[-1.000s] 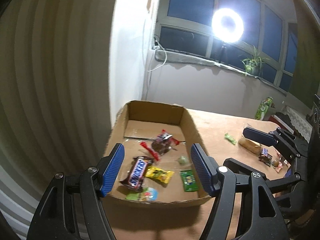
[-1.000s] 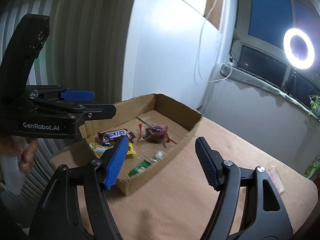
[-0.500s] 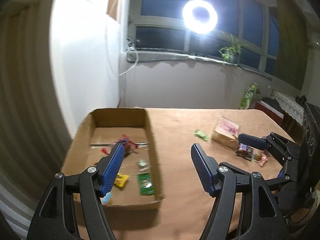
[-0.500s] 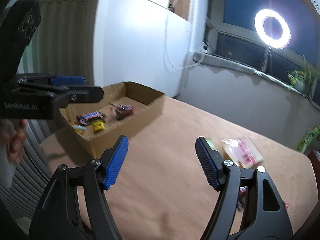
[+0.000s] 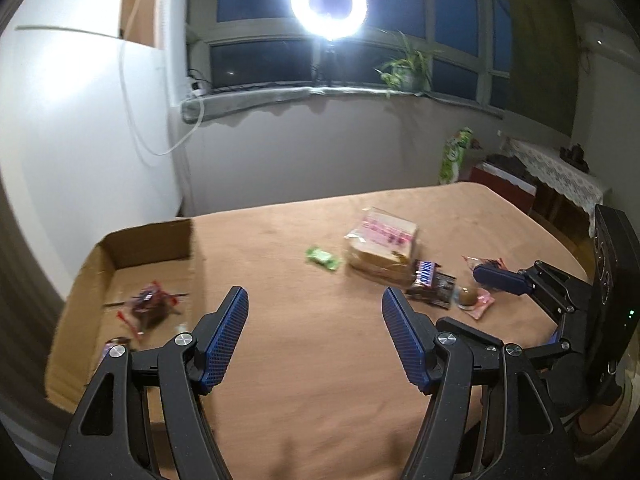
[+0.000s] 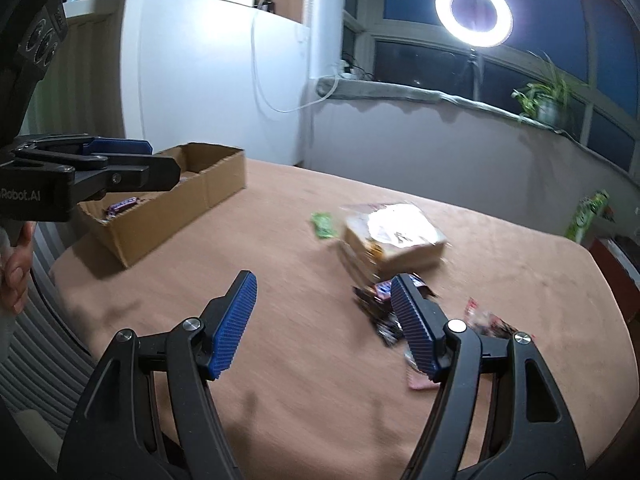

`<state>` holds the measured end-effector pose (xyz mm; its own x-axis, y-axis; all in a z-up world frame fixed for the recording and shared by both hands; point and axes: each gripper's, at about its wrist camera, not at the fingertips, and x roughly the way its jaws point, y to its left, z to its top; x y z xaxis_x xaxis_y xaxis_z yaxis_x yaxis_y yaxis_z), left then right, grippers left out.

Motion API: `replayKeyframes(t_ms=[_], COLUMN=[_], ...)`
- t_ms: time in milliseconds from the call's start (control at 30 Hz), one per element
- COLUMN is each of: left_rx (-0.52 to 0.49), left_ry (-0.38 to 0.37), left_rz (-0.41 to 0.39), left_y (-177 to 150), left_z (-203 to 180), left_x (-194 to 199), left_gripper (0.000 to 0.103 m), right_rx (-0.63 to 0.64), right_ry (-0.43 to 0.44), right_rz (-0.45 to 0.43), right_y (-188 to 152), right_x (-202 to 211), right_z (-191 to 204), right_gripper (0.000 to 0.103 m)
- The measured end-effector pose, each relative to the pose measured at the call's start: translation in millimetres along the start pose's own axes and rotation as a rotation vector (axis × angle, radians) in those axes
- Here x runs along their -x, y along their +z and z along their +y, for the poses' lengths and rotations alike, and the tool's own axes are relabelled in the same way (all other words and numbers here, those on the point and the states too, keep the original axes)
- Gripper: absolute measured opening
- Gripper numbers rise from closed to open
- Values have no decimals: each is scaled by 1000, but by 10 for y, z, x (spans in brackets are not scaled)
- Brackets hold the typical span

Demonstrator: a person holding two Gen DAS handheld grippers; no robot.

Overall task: Organize snacks
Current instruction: 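Move both tools back to the snack pile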

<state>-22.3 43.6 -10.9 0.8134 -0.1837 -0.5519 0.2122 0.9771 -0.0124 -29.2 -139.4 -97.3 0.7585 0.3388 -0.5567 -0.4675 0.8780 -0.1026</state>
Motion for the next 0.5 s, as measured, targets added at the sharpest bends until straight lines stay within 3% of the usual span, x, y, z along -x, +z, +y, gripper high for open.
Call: replayKeyframes(t_ms=[500], left_rx=[-86], left_ry=[-110], left_rz=[72], left_y=[11], left_z=[-574], left_x=[-380], left_gripper=[69], right_rx=[-77], right_ry=[-46], right_rz=[77], right_y=[-370], right_x=[79], right_z=[-463], right_gripper=[72])
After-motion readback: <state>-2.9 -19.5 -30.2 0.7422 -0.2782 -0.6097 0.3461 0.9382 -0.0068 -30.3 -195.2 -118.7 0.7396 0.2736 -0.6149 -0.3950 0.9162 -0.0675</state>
